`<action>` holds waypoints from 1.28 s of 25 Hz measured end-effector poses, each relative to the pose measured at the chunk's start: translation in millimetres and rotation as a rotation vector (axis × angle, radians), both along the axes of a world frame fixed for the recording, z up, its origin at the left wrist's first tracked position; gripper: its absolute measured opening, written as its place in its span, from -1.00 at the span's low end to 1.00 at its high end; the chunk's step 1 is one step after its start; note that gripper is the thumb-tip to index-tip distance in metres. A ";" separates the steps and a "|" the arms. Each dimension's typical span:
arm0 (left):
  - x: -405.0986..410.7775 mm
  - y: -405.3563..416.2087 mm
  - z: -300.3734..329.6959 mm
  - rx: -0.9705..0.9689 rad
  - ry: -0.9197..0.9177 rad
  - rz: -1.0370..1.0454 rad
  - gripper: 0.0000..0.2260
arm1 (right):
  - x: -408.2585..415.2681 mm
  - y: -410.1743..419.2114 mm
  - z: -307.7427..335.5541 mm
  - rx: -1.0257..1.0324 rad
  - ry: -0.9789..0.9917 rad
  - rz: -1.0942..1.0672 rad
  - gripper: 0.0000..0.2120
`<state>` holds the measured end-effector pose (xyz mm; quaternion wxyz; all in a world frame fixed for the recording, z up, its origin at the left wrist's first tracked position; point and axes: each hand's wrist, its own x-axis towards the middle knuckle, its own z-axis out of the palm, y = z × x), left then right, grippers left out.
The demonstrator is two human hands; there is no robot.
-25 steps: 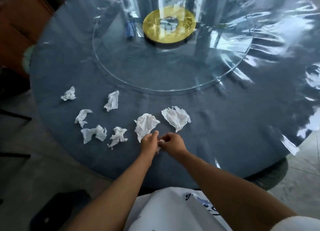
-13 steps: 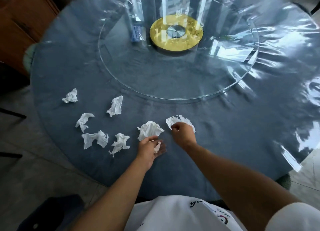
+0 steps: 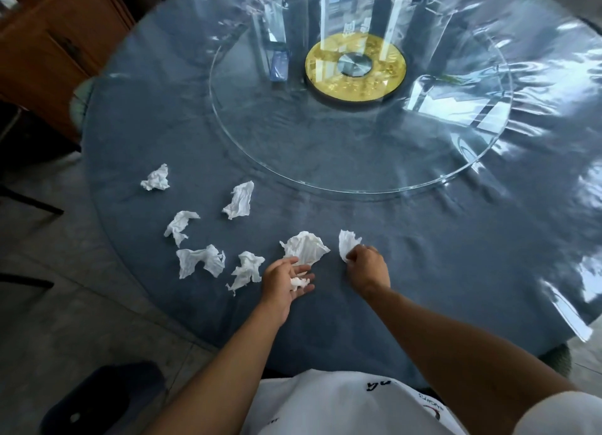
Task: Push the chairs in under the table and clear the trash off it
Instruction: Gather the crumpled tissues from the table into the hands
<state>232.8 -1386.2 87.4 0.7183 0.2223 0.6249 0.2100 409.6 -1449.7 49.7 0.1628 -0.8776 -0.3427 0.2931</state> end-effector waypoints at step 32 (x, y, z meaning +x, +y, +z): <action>-88.5 37.4 -16.2 -0.023 -0.119 0.095 -0.77 | -105.6 37.0 12.1 0.112 0.072 0.034 -0.88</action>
